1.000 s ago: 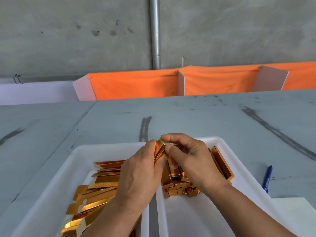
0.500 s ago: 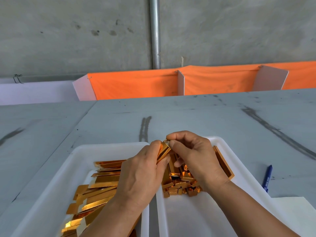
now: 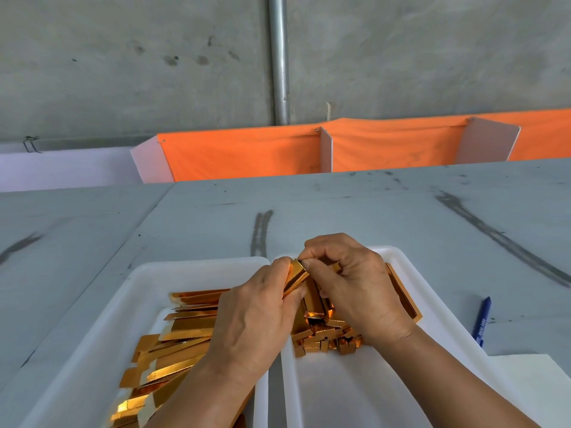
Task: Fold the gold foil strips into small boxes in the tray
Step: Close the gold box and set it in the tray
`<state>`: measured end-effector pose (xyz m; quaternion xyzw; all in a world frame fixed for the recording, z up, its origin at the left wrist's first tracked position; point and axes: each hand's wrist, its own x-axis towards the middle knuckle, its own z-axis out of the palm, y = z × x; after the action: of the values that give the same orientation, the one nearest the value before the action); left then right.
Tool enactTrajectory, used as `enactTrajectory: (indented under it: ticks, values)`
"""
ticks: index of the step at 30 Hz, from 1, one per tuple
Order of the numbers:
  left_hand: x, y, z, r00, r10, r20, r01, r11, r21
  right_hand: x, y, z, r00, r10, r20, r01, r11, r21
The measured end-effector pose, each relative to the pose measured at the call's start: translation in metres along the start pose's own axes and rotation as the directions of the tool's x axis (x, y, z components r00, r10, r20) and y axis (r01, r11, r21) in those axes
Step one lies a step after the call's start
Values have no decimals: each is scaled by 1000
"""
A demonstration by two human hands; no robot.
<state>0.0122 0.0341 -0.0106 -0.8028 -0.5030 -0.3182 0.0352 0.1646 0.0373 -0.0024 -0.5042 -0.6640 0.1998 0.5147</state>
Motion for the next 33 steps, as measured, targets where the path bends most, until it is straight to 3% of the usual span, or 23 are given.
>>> enactTrajectory:
  ticks: [12,19,24,33]
  values:
    - [-1,-6,2,996,-83,-25,80,991,-104,-7,0,8,994,40,100,-47,997,68]
    - [0,-3,1,996,-89,-10,88,993,-78,-6,-4,14,991,97,89,-108,985,132]
    - [0,-2,-1,996,-85,-10,85,996,-35,-6,-7,13,984,158,80,-175,943,283]
    - [0,-3,1,996,-92,-5,92,994,-63,-5,-8,11,974,202,100,-223,929,296]
